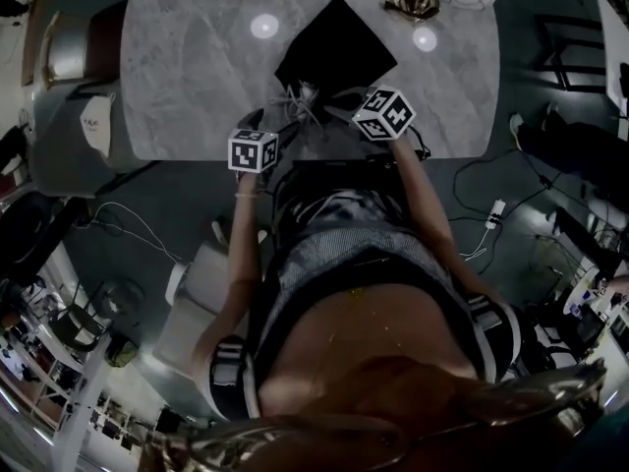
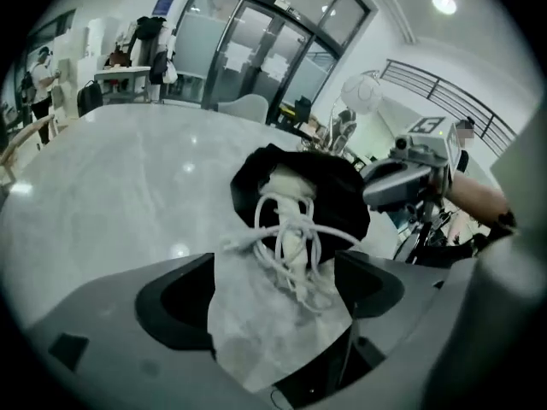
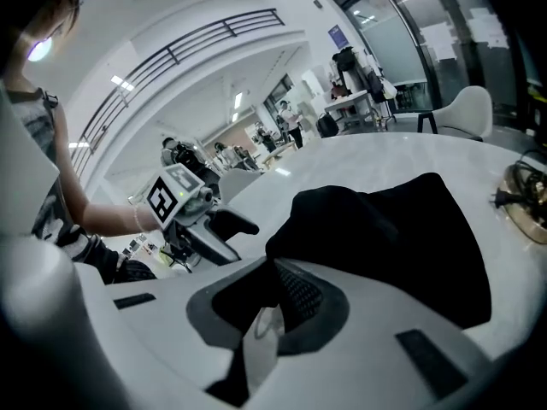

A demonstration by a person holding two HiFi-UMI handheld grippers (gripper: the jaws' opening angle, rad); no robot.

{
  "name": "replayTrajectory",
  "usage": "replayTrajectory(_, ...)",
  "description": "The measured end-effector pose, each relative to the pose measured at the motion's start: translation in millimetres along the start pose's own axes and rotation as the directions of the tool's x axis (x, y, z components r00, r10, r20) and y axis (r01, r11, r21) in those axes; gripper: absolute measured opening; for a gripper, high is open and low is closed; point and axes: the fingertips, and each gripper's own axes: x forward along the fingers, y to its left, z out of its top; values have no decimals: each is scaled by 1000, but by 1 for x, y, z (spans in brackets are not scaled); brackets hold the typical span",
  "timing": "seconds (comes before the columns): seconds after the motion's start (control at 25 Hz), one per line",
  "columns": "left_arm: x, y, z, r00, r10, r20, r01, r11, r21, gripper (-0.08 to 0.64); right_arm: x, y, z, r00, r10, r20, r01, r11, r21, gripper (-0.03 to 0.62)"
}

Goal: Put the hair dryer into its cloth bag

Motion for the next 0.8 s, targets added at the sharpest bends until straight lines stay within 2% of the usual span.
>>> replayTrajectory(0.08,7,-5,-22,999,10,-48,-8,1000,27,422,0,-1,0,1000,-1,0,1,1000,2,74)
replayTrajectory(0.2,26,-15,-37,997,40,-61,-35,996,78,423,0,0,-1,1000,0,-4,0,1000,0,74)
replayTrajectory(0.52,58,-20,-41,982,159,-99,-144,979,142,419,0,2,-7,999,-3,-35,2,1000,-30,74)
replayTrajectory(0.6,61,-19,-44,977,184,-107,-165,972,166,394,0,1,-9,999,-3,-37,1,999,-33,74)
replayTrajectory(0.64,61,-20,-46,977,182,-111,-163,973,162,359,0,0,-8,999,-3,-35,2,999,-33,74)
replayTrajectory(0.68,60,-22,-46,979,172,-110,-156,978,140,274,0,0,-8,999,-4,-32,3,999,-33,74)
replayTrajectory(0.8,48,-21,-41,989,124,-81,-124,992,1,193,0,-1,-5,1000,-7,-20,6,1000,-29,74)
